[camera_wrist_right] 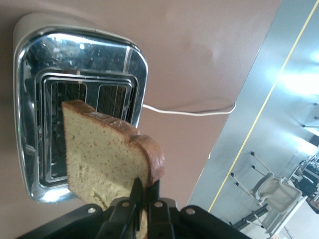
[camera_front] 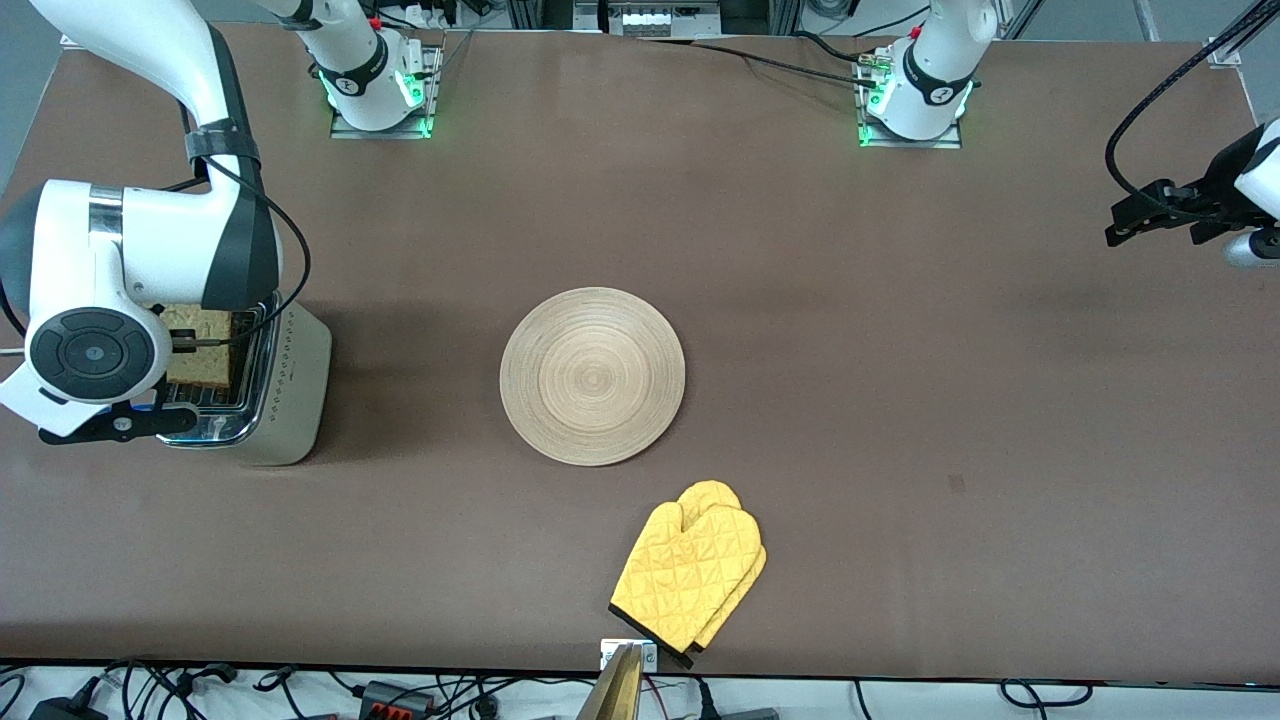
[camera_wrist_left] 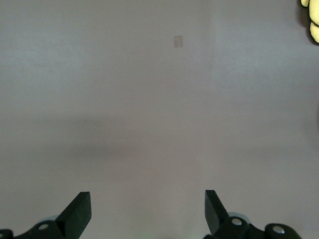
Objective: Move plate and put bread in toaster
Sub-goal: 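Lower the bread into the toaster slot with the right gripper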
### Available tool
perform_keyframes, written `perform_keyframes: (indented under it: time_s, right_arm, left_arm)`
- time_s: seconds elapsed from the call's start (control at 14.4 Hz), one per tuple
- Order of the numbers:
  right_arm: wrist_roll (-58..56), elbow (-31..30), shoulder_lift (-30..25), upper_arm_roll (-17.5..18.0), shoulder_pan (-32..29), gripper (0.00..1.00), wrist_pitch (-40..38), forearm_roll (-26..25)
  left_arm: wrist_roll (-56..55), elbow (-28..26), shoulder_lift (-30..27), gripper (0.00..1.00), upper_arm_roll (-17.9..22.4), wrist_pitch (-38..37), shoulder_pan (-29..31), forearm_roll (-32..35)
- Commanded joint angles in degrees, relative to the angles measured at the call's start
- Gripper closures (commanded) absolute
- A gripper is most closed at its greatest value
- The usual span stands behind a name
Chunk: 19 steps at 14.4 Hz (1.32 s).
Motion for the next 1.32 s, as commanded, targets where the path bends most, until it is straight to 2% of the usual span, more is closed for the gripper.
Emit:
perform_keyframes:
  time_s: [0.0, 0.76, 1.25]
  right_arm:
    - [0.19, -0.39, 0.24, -0.02, 0.02, 1.00, 1.07, 0.18]
    - [2.56, -2.85, 0.24, -0.02, 0.28, 1.00, 1.07, 2.82]
    - [5.73, -2.68, 0.50, -0.02, 0.46, 1.00, 4.23, 3.43]
  left_arm:
    - [-0.73, -0.56, -0.81, 0.00, -0.16, -0.37, -0.16, -0.93]
    - [-0.65, 0.41, -0.20, 0.00, -0.07, -1.69, -0.07, -1.01]
    - [-0.56, 0.50, -0.20, 0.00, 0.01, -2.13, 0.20, -1.28]
